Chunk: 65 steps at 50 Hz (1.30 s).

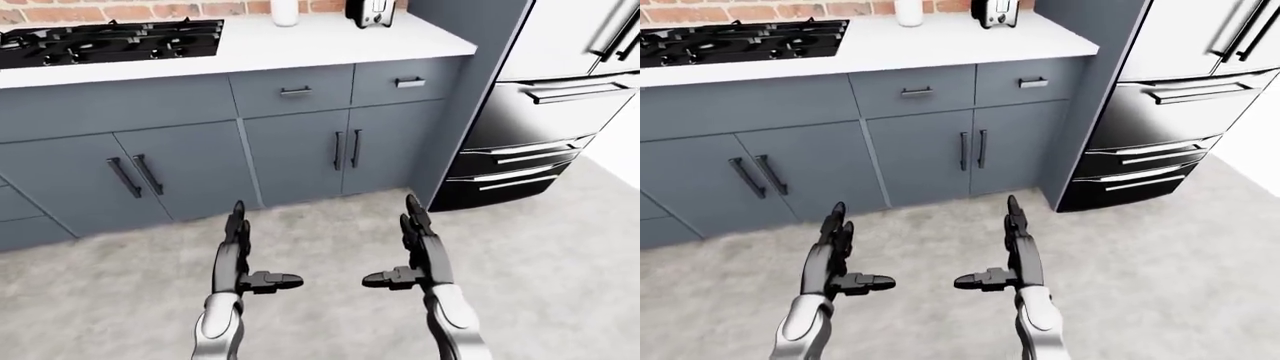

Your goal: Navigate to the shelves.

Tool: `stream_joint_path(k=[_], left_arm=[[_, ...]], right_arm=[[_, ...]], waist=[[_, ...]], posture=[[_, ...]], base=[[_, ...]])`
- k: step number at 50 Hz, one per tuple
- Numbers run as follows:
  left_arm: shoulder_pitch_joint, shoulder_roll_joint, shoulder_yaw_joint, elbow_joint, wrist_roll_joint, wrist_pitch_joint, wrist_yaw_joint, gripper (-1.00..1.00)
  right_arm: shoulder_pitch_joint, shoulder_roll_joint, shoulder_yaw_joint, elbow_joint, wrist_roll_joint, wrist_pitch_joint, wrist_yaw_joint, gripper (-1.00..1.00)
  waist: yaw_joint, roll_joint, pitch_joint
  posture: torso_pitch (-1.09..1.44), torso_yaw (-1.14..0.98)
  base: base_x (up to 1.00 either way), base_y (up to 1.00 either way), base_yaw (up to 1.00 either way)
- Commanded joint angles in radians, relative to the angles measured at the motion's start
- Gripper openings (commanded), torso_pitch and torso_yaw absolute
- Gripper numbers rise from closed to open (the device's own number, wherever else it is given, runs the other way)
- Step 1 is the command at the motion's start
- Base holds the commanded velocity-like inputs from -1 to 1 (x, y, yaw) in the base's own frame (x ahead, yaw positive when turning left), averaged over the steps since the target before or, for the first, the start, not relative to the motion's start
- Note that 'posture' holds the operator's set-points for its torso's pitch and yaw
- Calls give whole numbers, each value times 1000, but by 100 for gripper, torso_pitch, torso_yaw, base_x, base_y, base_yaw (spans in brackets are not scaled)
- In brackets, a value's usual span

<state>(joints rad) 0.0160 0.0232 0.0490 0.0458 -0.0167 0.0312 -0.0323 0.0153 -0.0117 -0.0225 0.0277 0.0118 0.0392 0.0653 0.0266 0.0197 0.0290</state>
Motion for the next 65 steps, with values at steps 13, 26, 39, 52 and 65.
stream_joint_path(k=[13,26,39,52,65], left_arm=[[-18,-4,-10,-41,-2,-33,-5,100],[-18,-4,-10,-41,-2,-33,-5,100],[-18,-4,-10,-41,-2,-33,-5,100],[-18,-4,-10,-41,-2,-33,-5,100],[-18,-4,-10,-41,-2,-33,-5,100]], right_arm=[[-16,-8,-10,-43,3,-28,-5,100],[-18,-7,-11,-35,4,-33,-4,100],[-20,-8,-12,-40,6,-27,-6,100],[-13,-7,-9,-49,5,-25,-6,100],[-13,-6,-9,-51,4,-27,-6,100]], waist=[[-16,-19,-2],[-5,28,-17],[-19,-27,-7],[-6,40,-19],[-20,-36,-13]], posture=[[0,0],[0,0],[0,0],[0,0],[0,0]], base=[[0,-37,0],[0,-38,0],[0,-39,0],[0,-40,0],[0,-40,0]])
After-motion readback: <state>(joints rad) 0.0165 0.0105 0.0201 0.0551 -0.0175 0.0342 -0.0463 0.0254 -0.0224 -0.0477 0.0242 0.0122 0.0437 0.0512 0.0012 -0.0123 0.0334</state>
